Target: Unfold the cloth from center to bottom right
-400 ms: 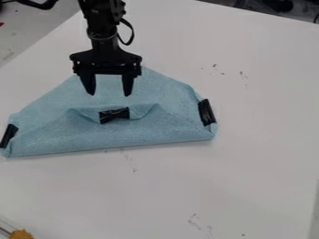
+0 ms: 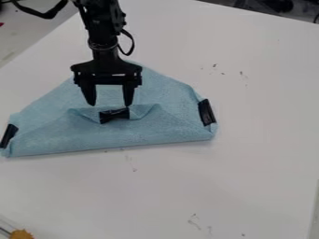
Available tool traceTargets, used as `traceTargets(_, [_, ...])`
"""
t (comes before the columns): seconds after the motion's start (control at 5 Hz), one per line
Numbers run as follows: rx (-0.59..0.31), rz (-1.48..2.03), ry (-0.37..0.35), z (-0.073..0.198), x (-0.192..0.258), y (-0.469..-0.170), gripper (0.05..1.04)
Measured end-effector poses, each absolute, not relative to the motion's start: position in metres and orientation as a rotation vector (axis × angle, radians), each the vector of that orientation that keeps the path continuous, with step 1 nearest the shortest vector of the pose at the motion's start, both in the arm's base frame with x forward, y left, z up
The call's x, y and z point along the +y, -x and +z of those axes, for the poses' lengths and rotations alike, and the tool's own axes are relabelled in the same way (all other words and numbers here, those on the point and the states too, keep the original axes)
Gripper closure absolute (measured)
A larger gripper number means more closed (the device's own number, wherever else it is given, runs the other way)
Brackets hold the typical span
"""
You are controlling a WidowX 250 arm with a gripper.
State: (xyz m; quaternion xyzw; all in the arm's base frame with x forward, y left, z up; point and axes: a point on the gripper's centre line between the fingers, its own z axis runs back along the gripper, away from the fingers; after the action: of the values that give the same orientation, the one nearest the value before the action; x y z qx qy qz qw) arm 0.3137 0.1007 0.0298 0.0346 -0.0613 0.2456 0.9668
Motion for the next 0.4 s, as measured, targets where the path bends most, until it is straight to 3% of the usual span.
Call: traceTargets(0.4, [-0.129, 0.500, -0.036, 0.0240, 0.0871, -0.3053, 0.083])
